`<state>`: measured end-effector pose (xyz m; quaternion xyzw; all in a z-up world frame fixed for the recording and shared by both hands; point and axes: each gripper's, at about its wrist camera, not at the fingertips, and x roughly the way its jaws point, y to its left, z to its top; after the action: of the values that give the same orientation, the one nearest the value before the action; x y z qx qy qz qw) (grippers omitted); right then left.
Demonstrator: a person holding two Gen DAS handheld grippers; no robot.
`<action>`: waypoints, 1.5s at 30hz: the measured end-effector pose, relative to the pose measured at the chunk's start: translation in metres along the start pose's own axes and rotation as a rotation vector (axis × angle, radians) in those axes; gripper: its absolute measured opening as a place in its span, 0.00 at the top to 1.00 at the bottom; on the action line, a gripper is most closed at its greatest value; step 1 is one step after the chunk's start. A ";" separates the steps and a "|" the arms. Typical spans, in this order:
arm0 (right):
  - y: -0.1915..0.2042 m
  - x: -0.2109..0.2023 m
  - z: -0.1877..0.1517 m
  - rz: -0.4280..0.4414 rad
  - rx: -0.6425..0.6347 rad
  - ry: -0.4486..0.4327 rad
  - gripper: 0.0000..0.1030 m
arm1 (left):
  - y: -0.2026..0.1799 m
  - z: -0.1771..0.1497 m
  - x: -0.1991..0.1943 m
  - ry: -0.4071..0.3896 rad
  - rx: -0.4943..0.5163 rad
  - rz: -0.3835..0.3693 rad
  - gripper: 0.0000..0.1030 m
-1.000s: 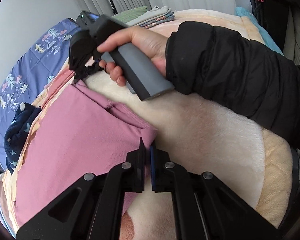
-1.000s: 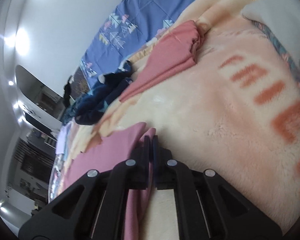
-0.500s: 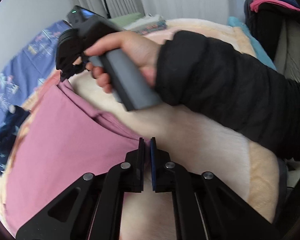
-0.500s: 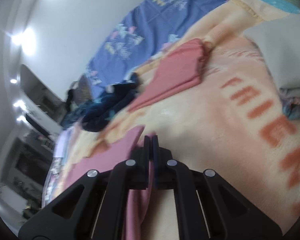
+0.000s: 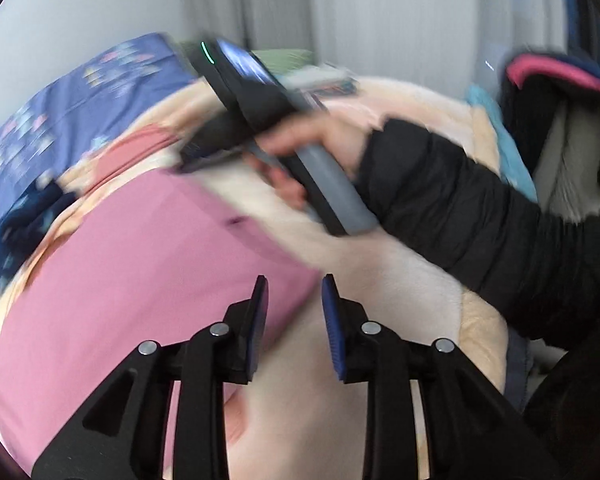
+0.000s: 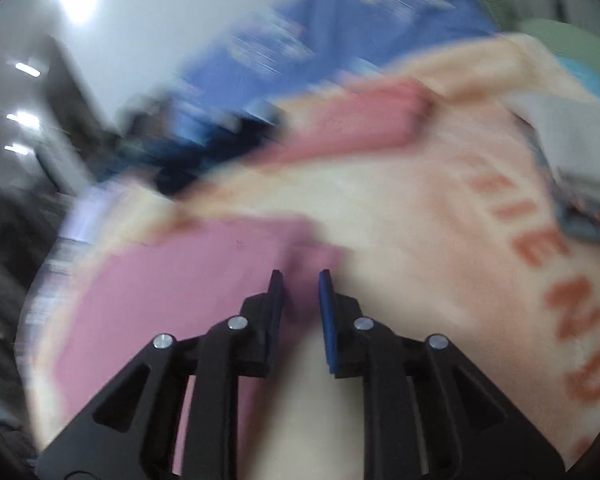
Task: Fold small clothes
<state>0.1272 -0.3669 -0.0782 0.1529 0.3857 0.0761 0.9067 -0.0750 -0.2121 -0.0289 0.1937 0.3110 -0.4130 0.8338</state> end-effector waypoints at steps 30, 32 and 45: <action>0.431 -0.021 -0.238 -0.003 -1.135 -0.041 0.55 | 0.267 -0.224 -0.208 -0.139 -0.845 0.449 0.49; 0.435 -0.012 -0.243 -0.044 -1.144 -0.039 0.53 | 0.292 -0.223 -0.194 -0.134 -0.862 0.366 0.45; 0.448 0.017 -0.239 -0.175 -1.150 -0.072 0.86 | 0.410 -0.186 -0.059 -0.108 -1.063 -0.048 0.58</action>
<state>-0.0423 0.1118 -0.0955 -0.3942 0.2626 0.1928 0.8593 0.1622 0.1688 -0.0978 -0.2839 0.4384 -0.2267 0.8221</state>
